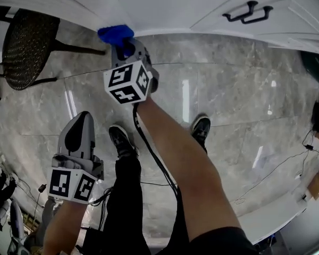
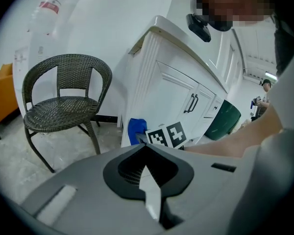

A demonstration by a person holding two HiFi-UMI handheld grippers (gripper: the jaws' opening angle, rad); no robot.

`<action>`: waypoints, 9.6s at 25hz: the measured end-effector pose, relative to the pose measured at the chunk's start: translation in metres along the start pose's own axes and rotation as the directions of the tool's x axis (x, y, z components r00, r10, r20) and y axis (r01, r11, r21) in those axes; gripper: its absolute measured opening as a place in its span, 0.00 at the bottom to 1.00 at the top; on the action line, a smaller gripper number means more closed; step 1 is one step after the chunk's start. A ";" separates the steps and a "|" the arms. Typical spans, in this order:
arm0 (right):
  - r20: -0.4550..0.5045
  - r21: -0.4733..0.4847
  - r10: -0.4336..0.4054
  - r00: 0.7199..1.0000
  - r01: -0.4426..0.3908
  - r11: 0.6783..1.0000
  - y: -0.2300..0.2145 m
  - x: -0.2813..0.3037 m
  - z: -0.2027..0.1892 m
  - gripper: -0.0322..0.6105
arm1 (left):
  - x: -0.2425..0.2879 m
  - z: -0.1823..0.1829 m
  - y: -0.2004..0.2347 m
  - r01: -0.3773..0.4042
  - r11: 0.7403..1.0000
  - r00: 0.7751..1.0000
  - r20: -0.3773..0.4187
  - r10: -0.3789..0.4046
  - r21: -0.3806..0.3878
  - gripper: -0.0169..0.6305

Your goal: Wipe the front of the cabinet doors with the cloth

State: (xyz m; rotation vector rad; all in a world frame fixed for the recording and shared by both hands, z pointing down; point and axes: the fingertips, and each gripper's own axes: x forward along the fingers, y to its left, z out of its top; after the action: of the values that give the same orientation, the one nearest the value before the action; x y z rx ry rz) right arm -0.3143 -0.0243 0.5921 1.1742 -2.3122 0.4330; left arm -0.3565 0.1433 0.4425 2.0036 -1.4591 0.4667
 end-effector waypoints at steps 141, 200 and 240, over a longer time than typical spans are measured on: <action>0.013 0.174 -0.256 0.967 0.250 0.953 -0.498 -0.389 0.068 0.13 | 0.151 0.165 -0.471 0.140 0.979 0.988 0.036 -0.147 0.149 0.02; -0.081 0.148 -0.233 0.969 0.243 0.959 -0.438 -0.315 0.010 0.13 | 0.133 0.106 -0.369 0.076 0.996 0.996 -0.037 -0.078 -0.037 0.02; -0.107 0.098 -0.290 0.951 0.300 0.949 -0.512 -0.324 -0.022 0.13 | 0.162 0.067 -0.420 0.112 0.993 0.990 -0.083 -0.114 -0.034 0.02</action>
State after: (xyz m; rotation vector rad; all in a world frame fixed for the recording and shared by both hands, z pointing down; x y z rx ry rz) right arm 0.2715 -0.0968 0.4526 1.4961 -2.0124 0.5002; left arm 0.0875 0.0684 0.3772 2.0065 -1.2866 0.4729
